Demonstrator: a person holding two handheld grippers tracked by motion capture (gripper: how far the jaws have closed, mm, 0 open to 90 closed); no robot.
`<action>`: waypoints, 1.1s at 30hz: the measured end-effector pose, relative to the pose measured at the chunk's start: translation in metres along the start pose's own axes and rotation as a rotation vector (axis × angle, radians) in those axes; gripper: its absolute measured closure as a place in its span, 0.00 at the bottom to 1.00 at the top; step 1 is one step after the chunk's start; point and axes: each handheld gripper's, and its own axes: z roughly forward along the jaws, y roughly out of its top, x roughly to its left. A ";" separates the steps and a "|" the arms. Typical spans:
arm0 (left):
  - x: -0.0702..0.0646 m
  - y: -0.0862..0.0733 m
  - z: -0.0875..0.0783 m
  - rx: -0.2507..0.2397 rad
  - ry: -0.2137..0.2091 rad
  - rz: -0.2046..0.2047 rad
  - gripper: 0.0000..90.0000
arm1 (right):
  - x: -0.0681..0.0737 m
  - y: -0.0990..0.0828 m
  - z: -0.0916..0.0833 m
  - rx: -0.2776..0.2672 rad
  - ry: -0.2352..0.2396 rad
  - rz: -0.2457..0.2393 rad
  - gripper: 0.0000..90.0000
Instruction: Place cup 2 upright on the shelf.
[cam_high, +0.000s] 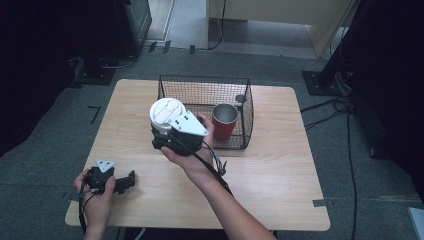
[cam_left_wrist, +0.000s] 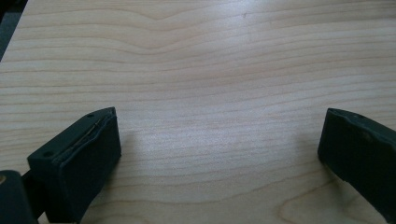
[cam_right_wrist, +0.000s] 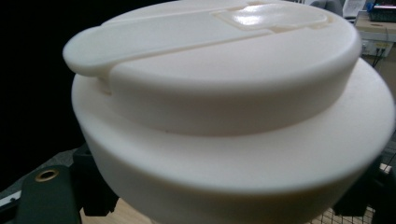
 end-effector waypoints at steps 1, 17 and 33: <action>0.000 0.000 0.000 -0.001 0.000 -0.001 0.00 | -0.002 0.002 0.001 -0.003 -0.002 0.001 0.18; 0.000 0.000 0.000 0.001 0.000 0.001 0.00 | -0.026 0.021 0.018 -0.029 -0.058 -0.010 0.18; 0.000 0.000 0.000 -0.001 0.001 0.001 0.00 | -0.046 0.020 0.052 0.006 -0.098 0.008 0.18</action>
